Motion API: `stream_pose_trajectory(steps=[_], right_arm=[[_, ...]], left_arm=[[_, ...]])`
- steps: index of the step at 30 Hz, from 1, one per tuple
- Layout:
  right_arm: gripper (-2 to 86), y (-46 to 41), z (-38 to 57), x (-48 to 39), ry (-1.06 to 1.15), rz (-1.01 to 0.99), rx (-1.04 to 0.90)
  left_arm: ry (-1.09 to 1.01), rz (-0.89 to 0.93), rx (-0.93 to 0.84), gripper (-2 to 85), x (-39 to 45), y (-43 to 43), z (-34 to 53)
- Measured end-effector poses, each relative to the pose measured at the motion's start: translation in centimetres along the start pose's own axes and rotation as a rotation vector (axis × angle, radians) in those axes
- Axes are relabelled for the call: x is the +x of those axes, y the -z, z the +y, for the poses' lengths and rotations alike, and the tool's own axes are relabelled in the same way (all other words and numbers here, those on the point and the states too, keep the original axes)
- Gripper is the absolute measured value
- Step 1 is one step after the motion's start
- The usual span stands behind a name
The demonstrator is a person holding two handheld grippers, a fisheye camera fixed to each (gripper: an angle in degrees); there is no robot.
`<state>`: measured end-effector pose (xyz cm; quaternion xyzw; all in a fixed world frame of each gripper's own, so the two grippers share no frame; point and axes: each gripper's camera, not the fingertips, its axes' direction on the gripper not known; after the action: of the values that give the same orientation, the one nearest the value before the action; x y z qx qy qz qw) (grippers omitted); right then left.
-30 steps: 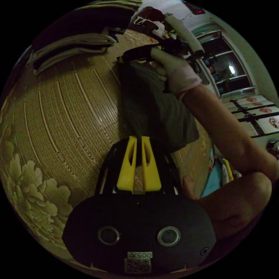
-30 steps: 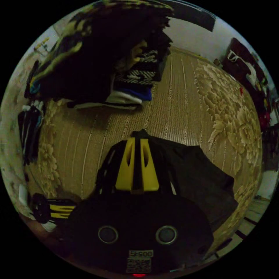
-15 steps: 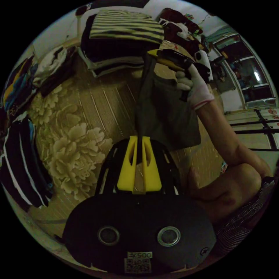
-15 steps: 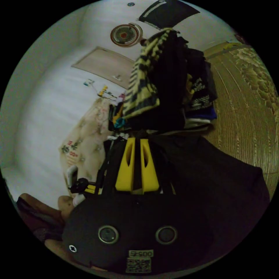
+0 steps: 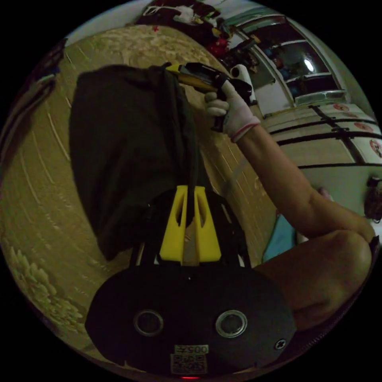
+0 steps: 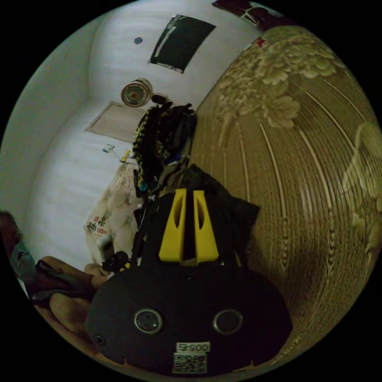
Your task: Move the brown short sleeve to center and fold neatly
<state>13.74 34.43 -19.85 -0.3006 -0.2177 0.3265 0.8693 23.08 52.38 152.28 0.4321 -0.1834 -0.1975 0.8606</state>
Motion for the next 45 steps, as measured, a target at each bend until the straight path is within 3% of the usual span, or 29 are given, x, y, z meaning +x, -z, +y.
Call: stream_pose_trajectory(steps=[9,17,22,25,31,34,37,40,45], right_arm=[[-0.3,4.8,2.4,4.9,0.019,0.11,-0.025],[2.9,8.9,5.1,9.0,-0.006,0.063,0.008],[3.0,13.0,8.3,10.3,-0.035,0.157,0.063],[1.3,15.4,11.1,9.0,0.05,0.231,0.068],[-0.9,12.9,17.6,6.1,0.253,0.043,-0.241],[-1.0,11.1,19.9,6.7,0.246,0.076,-0.357],[-1.0,10.5,21.3,7.7,0.244,0.27,-0.433],[-0.9,11.8,22.1,8.0,0.226,0.253,-0.425],[0.7,17.2,23.6,9.1,0.111,0.162,-0.234]], left_arm=[[-0.091,-0.173,-0.028,4.7,6.4,-3.6,-2.0],[-0.246,-0.382,-0.068,4.5,11.4,-6.5,-0.8],[-0.313,-0.32,-0.164,0.7,11.9,-6.8,1.2],[-0.28,-0.433,-0.043,-0.2,11.3,-4.8,0.5],[-0.222,-0.338,0.064,-0.5,8.9,-3.0,-4.0],[-0.249,-0.296,-0.024,-0.5,8.1,-4.4,-5.8],[-0.26,-0.279,-0.042,-0.2,7.0,-4.8,-6.1],[-0.277,-0.279,-0.022,0.3,6.0,-2.0,-6.0],[-0.217,-0.307,0.056,2.2,0.7,5.5,-4.4]])
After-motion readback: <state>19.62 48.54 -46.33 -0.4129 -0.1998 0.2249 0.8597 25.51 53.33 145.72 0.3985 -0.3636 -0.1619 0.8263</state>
